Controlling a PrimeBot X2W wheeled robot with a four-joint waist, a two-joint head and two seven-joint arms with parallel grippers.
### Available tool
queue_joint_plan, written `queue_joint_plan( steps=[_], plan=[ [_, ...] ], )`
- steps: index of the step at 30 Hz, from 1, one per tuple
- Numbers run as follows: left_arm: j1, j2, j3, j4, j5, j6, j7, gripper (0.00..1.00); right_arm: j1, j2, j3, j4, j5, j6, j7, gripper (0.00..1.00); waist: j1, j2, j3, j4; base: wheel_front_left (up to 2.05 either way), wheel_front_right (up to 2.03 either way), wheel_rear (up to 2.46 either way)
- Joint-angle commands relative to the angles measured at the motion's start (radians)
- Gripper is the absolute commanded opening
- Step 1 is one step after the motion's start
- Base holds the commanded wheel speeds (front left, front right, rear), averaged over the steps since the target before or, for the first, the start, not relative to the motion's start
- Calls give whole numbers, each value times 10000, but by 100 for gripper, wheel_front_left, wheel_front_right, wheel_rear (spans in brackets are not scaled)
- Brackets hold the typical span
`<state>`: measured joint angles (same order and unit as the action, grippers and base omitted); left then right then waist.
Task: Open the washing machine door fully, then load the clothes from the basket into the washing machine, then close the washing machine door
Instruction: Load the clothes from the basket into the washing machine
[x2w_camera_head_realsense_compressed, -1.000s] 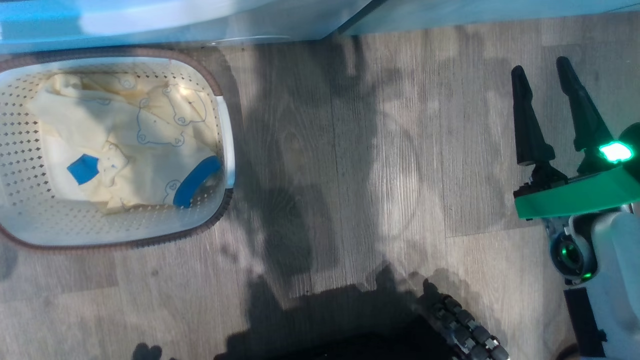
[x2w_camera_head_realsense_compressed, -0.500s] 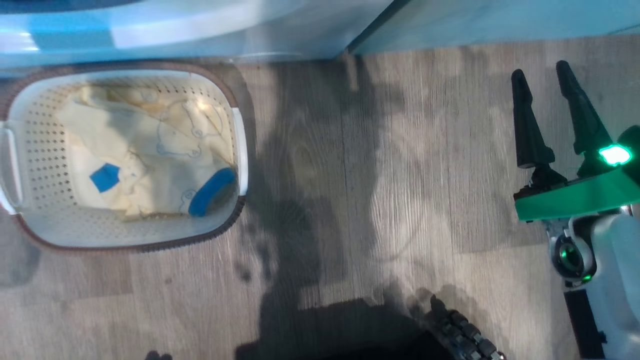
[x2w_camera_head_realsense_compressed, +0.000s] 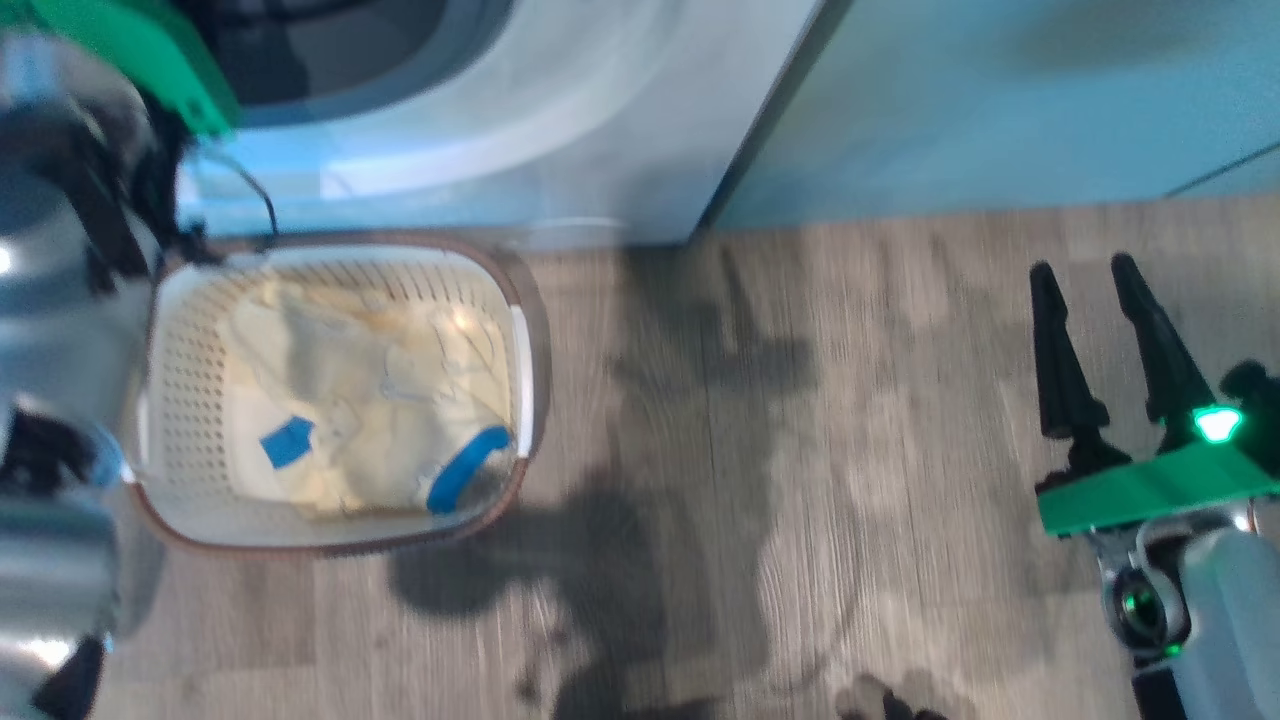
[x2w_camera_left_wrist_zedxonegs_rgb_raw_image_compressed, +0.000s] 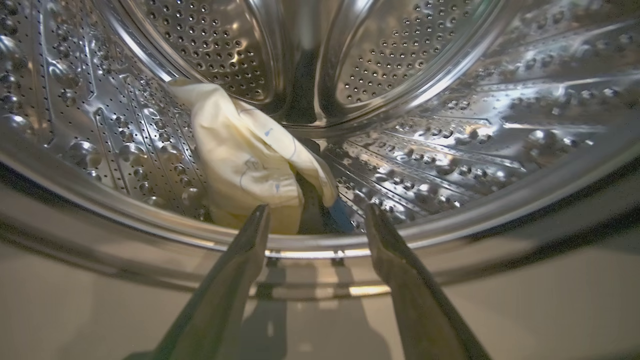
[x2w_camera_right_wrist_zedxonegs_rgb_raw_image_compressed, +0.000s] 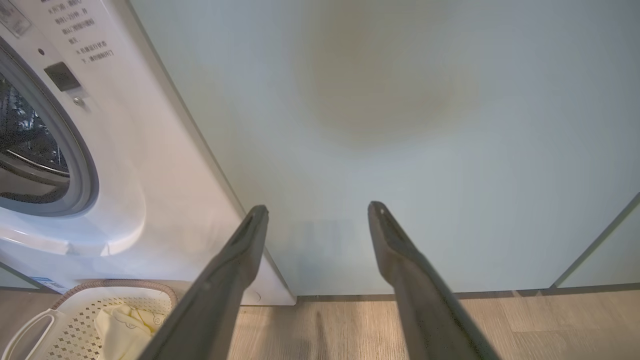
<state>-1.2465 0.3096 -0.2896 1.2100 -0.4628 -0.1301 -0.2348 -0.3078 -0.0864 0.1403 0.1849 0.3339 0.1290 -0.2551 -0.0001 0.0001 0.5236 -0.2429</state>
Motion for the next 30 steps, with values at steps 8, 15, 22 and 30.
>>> queue_joint_plan(
  steps=[8,15,22,30],
  plan=[
    [2015,608,-249,-1176,-713,-5,-252,100,932,-231,-170,-212,-80,17,-67,100,1,-1,-1689,312,0,0,0],
    [4293,877,542,-3165,-1219,-5,-266,100,1564,-277,-474,-221,-111,17,-67,100,1,-1,-2623,540,0,0,0],
    [6742,809,1650,-5316,-645,29,-268,100,2138,-227,-726,-210,-163,17,-67,100,1,-1,-3353,831,0,0,0],
    [8885,332,2488,-6937,-255,5,-269,100,2719,-155,-841,-186,-185,17,-67,100,1,-1,-4101,1108,0,0,0]
  ],
)
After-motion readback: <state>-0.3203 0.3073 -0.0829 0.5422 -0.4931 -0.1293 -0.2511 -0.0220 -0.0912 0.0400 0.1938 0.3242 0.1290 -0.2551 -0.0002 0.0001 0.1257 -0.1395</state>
